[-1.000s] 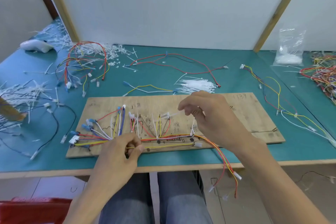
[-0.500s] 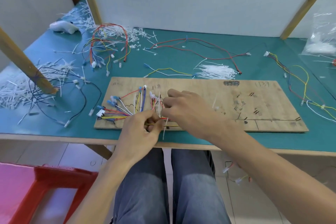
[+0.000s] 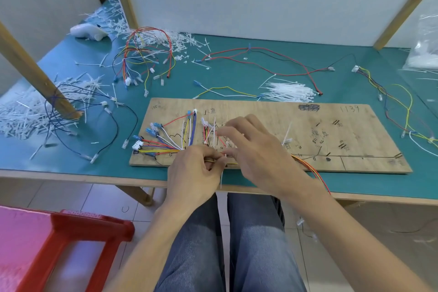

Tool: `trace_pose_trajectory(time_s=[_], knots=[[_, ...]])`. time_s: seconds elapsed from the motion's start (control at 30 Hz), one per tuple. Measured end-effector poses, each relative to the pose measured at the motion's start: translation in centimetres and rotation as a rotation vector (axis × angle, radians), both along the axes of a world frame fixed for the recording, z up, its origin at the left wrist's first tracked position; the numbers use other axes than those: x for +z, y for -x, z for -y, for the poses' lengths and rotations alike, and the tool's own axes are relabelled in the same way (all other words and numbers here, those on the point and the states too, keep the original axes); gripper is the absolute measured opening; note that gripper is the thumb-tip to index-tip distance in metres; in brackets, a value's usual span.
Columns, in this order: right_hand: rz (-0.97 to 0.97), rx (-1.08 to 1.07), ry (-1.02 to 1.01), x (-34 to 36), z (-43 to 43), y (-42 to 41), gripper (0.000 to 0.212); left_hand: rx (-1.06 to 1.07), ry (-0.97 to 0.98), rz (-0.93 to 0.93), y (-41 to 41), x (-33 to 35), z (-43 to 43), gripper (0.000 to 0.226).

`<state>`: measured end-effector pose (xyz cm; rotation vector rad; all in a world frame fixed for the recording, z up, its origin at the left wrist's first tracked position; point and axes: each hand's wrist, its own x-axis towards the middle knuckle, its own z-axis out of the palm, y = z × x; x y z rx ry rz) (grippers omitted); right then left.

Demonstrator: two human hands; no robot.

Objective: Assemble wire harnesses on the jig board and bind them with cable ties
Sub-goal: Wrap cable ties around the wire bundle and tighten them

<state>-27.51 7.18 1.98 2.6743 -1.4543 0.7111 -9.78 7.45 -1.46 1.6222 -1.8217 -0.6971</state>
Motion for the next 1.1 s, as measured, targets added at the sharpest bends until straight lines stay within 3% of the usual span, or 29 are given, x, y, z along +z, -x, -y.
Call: trace_pose_trajectory(time_s=[0.1, 0.23, 0.4, 0.53, 0.7, 0.83, 1.1], knots=[[0.156, -0.055, 0.162, -2.8, -3.1, 0.0, 0.024, 0.007, -0.091, -0.128, -0.1, 0.0, 0.4, 0.011], [0.091, -0.105, 0.115, -6.1, -5.2, -0.2, 0.034, 0.018, -0.175, -0.202, -0.2, 0.5, 0.8, 0.012], [0.228, -0.096, 0.126, -6.8, -4.5, -1.0, 0.017, -0.013, -0.221, -0.226, -0.5, 0.8, 1.0, 0.018], [0.380, -0.124, 0.097, -7.0, -4.8, -1.2, 0.021, -0.023, -0.188, -0.202, -0.4, 0.4, 0.8, 0.014], [0.448, -0.177, -0.167, -6.4, -5.2, -1.3, 0.019, -0.049, -0.129, -0.218, -0.3, -0.1, 0.6, 0.009], [0.633, -0.197, -0.492, -5.1, -5.0, -0.4, 0.023, -0.085, -0.081, -0.212, -0.5, -0.4, 0.5, 0.001], [0.970, -0.270, -0.860, -2.4, -3.7, -0.6, 0.023, -0.111, -0.023, -0.062, -0.8, -0.6, -0.3, 0.013]])
